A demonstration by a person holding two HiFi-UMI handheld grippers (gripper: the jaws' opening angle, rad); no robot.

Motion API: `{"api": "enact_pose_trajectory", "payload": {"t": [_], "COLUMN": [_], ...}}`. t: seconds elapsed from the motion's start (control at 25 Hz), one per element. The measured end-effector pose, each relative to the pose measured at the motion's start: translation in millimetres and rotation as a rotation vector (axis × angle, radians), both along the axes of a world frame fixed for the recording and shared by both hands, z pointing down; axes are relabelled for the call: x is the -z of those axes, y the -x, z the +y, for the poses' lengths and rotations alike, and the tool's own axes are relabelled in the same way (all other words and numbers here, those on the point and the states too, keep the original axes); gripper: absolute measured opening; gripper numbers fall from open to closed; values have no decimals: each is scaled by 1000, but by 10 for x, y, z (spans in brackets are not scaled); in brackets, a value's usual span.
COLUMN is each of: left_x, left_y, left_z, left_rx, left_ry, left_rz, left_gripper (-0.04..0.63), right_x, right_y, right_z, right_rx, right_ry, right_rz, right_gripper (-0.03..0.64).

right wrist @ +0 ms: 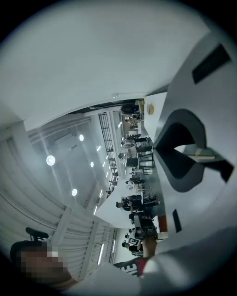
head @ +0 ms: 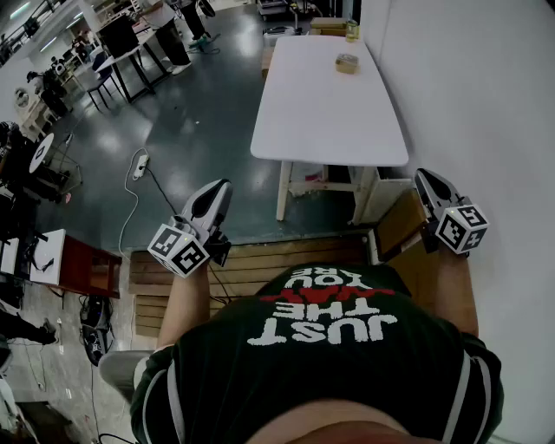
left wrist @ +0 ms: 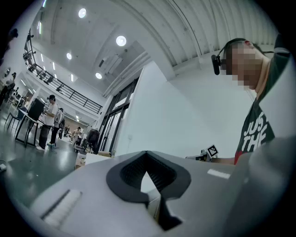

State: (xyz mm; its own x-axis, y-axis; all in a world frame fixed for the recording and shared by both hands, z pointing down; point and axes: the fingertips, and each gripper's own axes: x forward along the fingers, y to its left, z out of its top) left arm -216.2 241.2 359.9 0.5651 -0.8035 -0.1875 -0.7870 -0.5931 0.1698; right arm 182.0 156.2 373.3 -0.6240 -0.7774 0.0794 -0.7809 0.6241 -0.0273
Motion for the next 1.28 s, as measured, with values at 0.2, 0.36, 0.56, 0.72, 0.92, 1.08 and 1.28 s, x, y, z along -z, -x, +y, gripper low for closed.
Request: {"api": "enact_pose_trajectory", "payload": {"t": [0.2,0.36,0.56,0.72,0.92,1.08,1.28], "left_x": [-30,20,42,44,34,47,125], "left_y": [-2,2,-16,-40,-175,-404,-920], "left_z": [0,-19,-63,-105,-246,-355,-592], "left_rx": [-1,-3,-11,-17,-25,-38,-58], "left_ry": [1,-2,-1,2,11,20,25], "left_rz": [-5,-4,-3,-9,-9,-10,-17], "left_gripper": [6,6,6,6,6,6,6], "right_x": [-50,-15,-2,9,3,-9,34], "right_y": [3,20,23,28,-92,-282,-614], "right_z": [-5,-26,-59,-74,-153,-192,-262], "right_rx": [1,4,8,12,7,-6,17], "right_ry": [4,6,7,6,26,30,13], "right_rz": [2,6,9,6,-32,-45,-17], "right_gripper": [5,5,5,5,5,6,6]}}
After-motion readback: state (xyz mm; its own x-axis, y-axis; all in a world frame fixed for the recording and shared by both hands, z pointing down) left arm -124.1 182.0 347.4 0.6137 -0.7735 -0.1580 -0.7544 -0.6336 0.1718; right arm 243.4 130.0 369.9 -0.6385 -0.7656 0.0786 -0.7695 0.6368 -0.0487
